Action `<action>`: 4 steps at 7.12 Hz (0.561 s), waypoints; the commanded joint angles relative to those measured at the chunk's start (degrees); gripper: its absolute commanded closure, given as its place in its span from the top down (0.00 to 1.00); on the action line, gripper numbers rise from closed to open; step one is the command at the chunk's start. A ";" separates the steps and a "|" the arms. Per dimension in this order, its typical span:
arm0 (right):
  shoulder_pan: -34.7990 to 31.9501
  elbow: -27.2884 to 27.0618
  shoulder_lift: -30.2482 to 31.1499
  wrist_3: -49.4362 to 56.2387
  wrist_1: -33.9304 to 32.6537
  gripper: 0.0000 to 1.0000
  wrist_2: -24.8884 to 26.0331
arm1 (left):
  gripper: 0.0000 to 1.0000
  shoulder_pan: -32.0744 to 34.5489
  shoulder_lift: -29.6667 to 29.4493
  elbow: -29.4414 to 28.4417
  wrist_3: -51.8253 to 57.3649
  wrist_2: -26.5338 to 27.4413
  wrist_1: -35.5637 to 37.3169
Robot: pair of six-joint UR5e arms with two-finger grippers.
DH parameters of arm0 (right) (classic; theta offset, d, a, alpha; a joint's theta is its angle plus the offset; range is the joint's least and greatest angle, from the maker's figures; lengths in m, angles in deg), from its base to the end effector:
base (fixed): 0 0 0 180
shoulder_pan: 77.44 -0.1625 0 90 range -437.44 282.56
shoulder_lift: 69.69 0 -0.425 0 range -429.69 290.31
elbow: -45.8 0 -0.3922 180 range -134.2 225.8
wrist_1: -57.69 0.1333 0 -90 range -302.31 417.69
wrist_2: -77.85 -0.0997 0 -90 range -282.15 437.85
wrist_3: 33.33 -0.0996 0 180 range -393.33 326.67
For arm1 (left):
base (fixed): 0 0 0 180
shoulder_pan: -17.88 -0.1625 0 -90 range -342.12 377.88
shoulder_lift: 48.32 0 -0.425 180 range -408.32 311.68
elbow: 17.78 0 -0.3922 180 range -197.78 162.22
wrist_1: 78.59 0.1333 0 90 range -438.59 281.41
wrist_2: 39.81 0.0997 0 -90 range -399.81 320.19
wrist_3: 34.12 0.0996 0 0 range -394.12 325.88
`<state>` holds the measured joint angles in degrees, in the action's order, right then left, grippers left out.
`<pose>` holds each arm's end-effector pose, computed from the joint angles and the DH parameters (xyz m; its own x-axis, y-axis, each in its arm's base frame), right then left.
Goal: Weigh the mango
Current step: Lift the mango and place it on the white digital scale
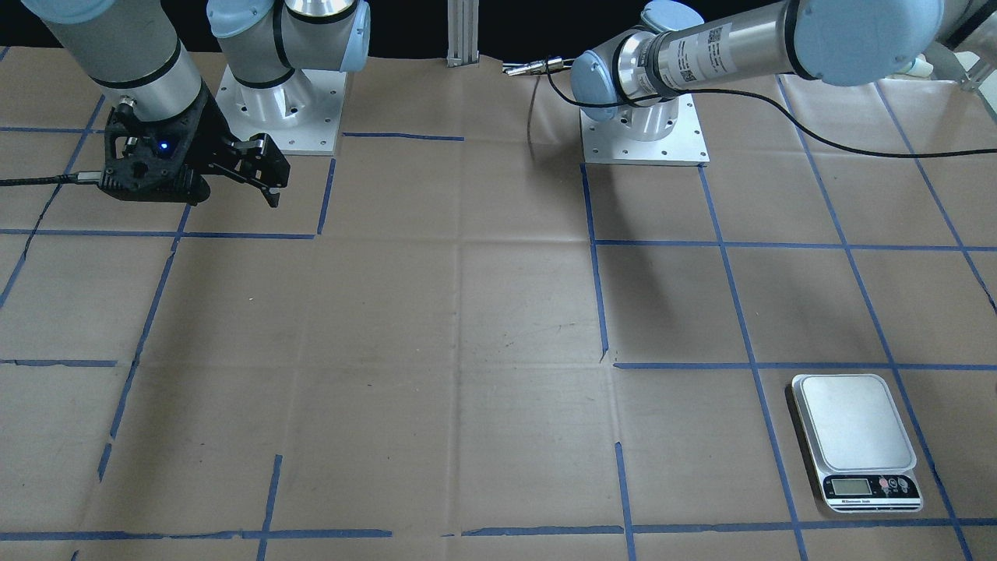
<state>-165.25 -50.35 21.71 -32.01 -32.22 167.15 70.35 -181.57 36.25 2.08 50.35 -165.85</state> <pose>0.1164 -0.4762 0.4472 -0.9998 0.0163 -0.0141 0.0151 0.9963 0.0841 0.3646 -0.6931 0.3152 -0.9987 -0.0245 0.0445 -0.0216 0.9976 0.0655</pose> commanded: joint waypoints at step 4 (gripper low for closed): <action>0.00 0.00 0.00 0.00 0.00 1.00 0.00 | 0.39 9.76 8.79 27.61 -8.34 0.19 21.42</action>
<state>-165.24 -50.35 21.71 -32.01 -32.22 167.15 79.47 -172.65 61.01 -5.94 50.52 -146.80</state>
